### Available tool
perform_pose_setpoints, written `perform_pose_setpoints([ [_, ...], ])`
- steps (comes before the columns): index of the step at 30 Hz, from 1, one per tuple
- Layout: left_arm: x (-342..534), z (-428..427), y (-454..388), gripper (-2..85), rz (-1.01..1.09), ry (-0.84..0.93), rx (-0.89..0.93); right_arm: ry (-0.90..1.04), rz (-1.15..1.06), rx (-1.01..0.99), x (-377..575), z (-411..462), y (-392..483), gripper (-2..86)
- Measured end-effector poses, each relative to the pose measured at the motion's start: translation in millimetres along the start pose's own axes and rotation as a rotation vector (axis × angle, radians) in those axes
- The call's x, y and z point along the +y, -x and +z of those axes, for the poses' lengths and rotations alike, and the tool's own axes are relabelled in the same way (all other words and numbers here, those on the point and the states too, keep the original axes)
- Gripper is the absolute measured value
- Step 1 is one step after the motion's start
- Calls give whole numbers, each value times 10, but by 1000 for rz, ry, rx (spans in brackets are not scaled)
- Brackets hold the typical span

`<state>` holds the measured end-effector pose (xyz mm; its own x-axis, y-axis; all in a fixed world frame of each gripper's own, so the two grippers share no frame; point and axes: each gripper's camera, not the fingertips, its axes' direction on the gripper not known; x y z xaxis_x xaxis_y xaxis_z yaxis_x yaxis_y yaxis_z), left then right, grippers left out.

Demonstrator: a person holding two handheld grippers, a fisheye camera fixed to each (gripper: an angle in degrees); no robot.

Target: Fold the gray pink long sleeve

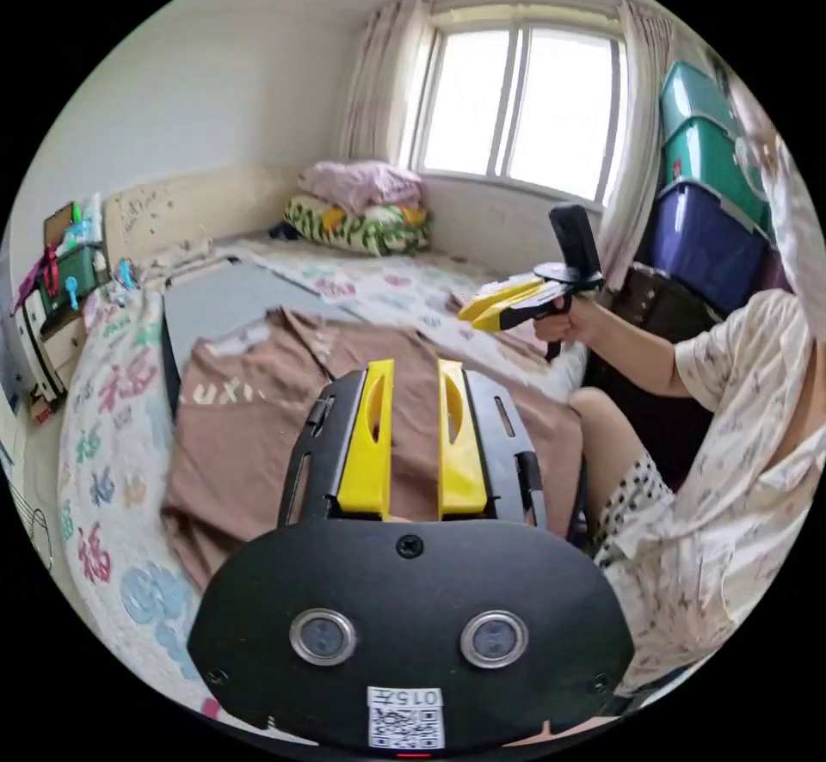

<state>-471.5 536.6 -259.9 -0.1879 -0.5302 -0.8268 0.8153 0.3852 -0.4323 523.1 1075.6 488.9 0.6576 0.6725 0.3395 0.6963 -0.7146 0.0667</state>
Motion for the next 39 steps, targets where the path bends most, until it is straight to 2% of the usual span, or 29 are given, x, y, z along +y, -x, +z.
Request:
perform_pose_setpoints([
  [2,681,296,-334,106,-47,123,73,130,-33,-43,616,332,268,103],
  [5,1208,478,-640,115,-111,201,98,274,-88,-11,1061,665,543,127],
  [10,1281,712,-1169,135,-83,301,172,372,-171,-33,1259,843,778,127],
  [17,1226,1067,-1581,123,-86,404,45,475,-286,103,1597,1155,949,111],
  [21,1208,1136,-1721,88,-96,428,-39,467,-302,130,1762,1226,947,108],
  [28,1142,919,-1833,49,-135,416,-28,473,-298,157,2020,1314,893,60],
  [30,1112,724,-1818,28,-179,386,-48,478,-281,225,2046,1309,856,39],
  [34,1065,-9,-1742,16,-239,274,-127,433,-157,181,2105,1217,657,29],
  [39,1104,-227,-1887,20,-257,305,-194,400,-137,209,2272,1372,742,55],
])
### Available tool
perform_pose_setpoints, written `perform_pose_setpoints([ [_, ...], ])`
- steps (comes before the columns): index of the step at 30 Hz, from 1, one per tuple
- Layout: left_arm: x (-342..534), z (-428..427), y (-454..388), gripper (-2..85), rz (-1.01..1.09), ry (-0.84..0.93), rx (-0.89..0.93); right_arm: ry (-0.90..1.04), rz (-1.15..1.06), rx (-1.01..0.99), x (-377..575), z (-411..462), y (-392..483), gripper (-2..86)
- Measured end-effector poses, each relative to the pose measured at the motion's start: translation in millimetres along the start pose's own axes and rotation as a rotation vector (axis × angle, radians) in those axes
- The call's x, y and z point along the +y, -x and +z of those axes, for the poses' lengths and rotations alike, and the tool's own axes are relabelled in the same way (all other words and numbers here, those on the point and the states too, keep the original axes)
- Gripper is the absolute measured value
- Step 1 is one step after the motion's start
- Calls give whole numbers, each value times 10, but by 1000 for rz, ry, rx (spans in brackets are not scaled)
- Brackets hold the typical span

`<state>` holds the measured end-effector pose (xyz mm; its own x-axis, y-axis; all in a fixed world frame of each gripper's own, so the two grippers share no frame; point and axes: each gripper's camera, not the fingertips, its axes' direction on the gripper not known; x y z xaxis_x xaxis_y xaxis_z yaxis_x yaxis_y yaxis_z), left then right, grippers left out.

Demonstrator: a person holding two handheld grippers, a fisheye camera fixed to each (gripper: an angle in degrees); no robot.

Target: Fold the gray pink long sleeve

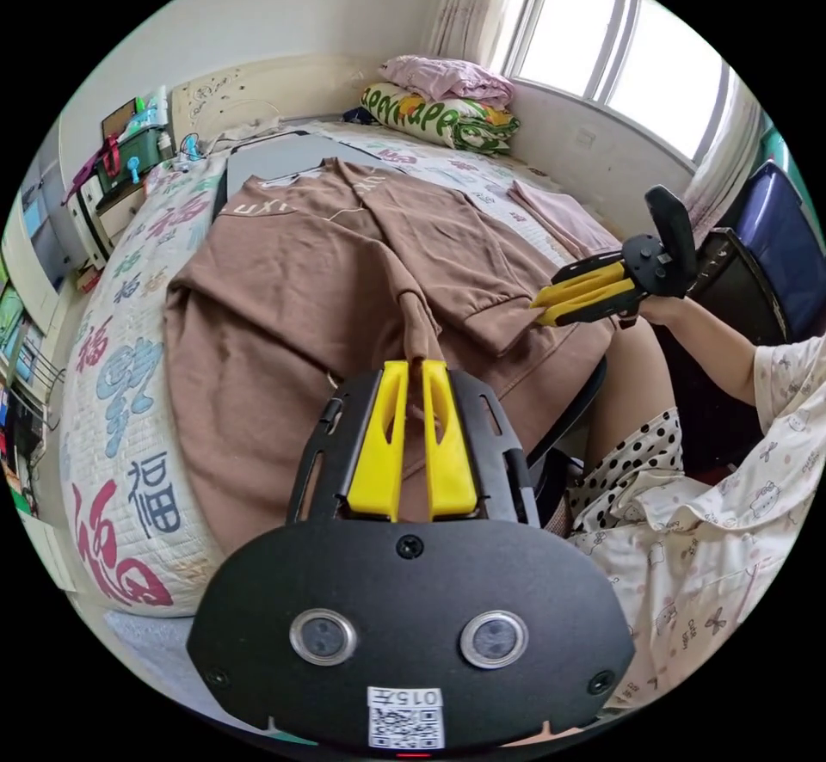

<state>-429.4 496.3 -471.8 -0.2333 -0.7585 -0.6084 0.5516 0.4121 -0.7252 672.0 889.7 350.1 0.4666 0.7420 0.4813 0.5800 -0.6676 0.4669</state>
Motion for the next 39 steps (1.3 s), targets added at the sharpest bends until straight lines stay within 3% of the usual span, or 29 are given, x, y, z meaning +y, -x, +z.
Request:
perform_pose_setpoints([
  [8,-242,417,-681,103,31,23,107,124,-228,243,-48,547,720,67],
  [14,-131,276,-1168,99,121,44,-1,129,-185,191,185,587,673,71],
  [28,-48,125,-1749,82,82,-12,-148,146,-151,162,215,524,820,52],
  [39,50,58,-1479,45,-47,-23,7,89,-15,41,107,127,743,44],
])
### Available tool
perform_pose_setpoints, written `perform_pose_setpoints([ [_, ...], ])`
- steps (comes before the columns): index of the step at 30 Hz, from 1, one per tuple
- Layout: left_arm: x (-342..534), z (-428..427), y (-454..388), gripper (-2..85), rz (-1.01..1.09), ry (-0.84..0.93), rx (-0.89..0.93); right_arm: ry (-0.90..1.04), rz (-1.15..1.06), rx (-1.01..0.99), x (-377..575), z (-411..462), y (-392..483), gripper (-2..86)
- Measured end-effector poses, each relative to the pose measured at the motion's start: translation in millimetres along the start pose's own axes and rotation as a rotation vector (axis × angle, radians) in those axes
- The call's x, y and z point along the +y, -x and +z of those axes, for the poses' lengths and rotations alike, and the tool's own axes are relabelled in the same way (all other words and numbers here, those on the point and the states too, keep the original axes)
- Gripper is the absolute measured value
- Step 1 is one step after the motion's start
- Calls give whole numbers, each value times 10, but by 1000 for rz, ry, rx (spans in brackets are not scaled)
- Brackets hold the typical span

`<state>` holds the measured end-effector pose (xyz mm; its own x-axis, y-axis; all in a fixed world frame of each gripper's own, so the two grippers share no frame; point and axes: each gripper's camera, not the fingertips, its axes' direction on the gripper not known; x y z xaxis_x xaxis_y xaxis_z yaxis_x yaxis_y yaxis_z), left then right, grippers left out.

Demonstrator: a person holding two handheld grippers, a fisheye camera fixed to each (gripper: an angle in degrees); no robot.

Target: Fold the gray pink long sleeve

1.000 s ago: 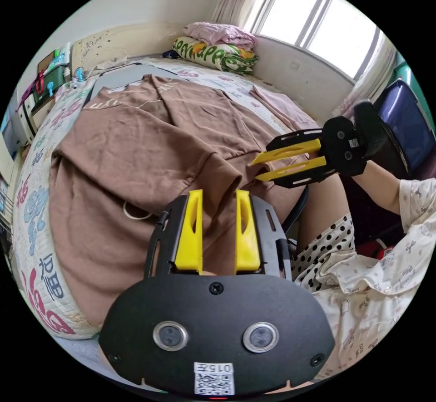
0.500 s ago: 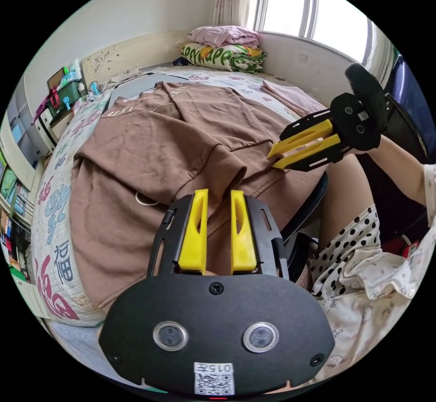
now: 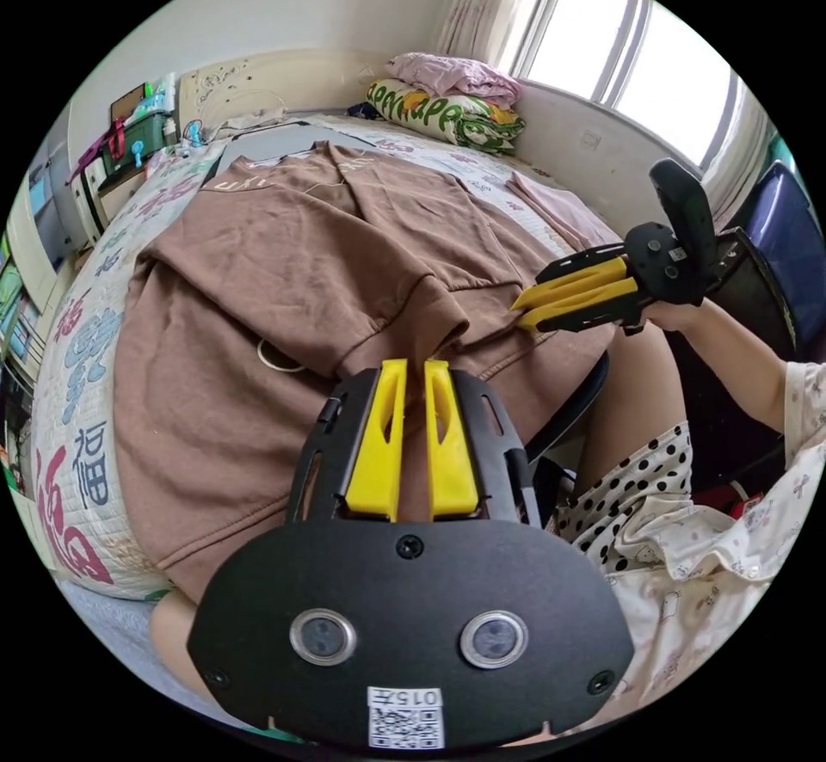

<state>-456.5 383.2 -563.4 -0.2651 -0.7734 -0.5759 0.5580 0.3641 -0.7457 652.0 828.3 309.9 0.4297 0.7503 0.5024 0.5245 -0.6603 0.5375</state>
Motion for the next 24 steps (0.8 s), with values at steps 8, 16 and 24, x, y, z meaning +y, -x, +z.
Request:
perform_pose_setpoints([
  [8,86,125,-546,73,102,31,-147,-18,12,18,-220,-427,172,44],
  [16,416,147,-525,21,103,8,-143,-34,51,-73,-618,-1078,51,19],
  [24,-55,-1516,1672,17,-39,-166,-119,-232,408,99,-1011,-3248,-2229,19],
])
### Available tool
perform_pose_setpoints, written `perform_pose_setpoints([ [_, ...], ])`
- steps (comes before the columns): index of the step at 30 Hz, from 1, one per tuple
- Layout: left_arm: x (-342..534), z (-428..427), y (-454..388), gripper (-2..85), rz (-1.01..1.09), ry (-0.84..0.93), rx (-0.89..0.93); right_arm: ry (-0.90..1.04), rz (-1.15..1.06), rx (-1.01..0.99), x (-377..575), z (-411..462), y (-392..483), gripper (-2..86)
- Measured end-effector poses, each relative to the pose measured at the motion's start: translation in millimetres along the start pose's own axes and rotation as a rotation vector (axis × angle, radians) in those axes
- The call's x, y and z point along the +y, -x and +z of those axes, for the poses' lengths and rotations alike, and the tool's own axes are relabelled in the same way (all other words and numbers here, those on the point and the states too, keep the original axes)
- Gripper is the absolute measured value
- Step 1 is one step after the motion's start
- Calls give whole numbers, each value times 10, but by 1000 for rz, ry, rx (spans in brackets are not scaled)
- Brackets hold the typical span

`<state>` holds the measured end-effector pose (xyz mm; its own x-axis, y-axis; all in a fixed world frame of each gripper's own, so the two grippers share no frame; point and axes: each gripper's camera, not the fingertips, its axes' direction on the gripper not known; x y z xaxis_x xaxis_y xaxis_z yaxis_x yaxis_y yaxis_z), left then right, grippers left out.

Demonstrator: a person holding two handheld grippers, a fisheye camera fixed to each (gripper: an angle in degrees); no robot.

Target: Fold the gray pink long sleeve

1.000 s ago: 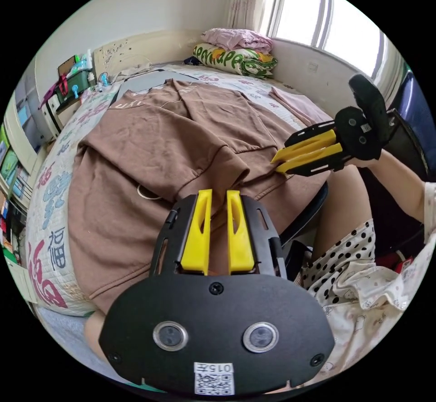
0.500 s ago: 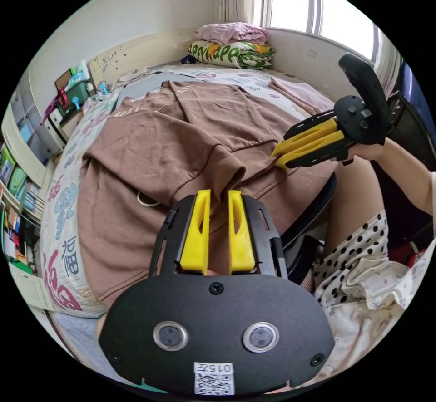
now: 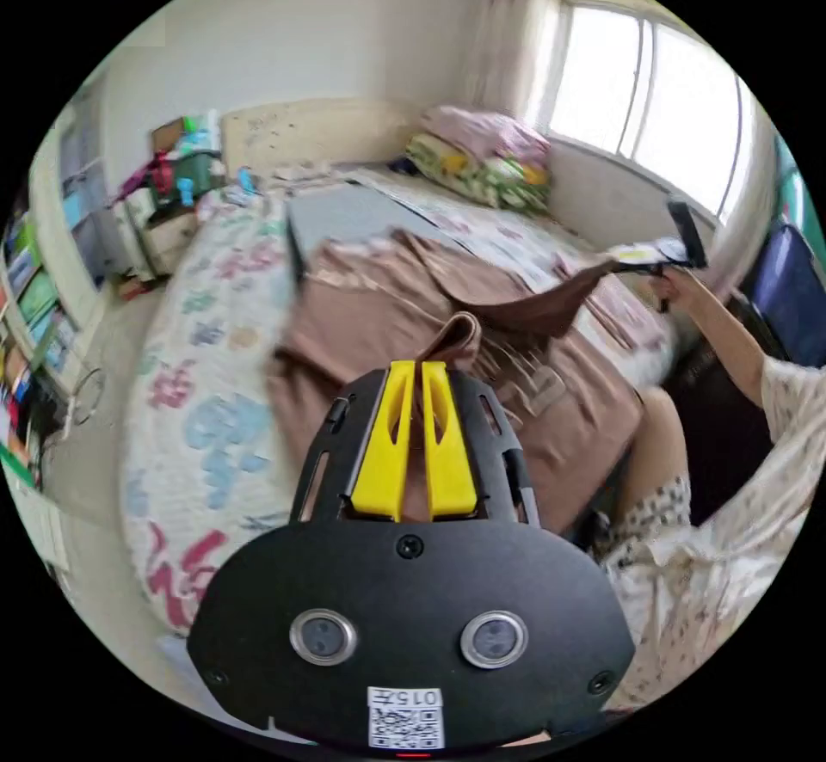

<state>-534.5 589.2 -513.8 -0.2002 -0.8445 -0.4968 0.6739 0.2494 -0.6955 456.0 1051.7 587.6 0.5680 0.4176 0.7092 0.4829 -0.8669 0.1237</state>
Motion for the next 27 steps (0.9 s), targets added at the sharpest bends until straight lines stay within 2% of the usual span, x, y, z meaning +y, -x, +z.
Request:
perform_pose_setpoints([
  [1,-236,-412,745,20,-119,-93,-113,-131,275,95,-263,-488,-814,25],
  [2,-302,-855,1535,26,-331,-226,-166,-302,585,86,-294,-1027,-1569,34],
  [3,-246,-1063,1880,29,-427,-309,-148,-390,684,74,-237,-1261,-1807,40],
  [4,-32,-1381,2367,52,-542,-474,-85,-560,808,66,-69,-1618,-2030,53],
  [5,251,-1551,2618,66,-634,-596,-37,-653,835,41,27,-1796,-2044,63],
  [6,389,-1589,2652,69,-649,-638,-23,-651,803,26,16,-1827,-1999,69],
  [7,640,-1577,2591,73,-622,-672,-13,-570,696,7,-55,-1786,-1816,83],
  [9,1028,-1350,2348,77,-544,-616,-26,-398,536,7,-24,-1541,-1374,98],
  [11,1719,-842,2041,80,-478,-496,13,-225,396,-54,394,-1098,-789,101],
  [14,2704,-163,1883,83,-535,-317,111,-44,435,-252,1054,-664,-432,95],
  [17,3535,353,1690,98,-597,-119,148,22,518,-362,1523,-664,-215,94],
  [20,4056,620,1419,105,-603,9,188,65,546,-340,1687,-946,-31,103],
  [23,4315,775,1135,108,-567,67,254,109,546,-340,1713,-1206,119,110],
  [27,4494,1089,858,112,-515,188,236,192,544,-326,1684,-1359,260,116],
])
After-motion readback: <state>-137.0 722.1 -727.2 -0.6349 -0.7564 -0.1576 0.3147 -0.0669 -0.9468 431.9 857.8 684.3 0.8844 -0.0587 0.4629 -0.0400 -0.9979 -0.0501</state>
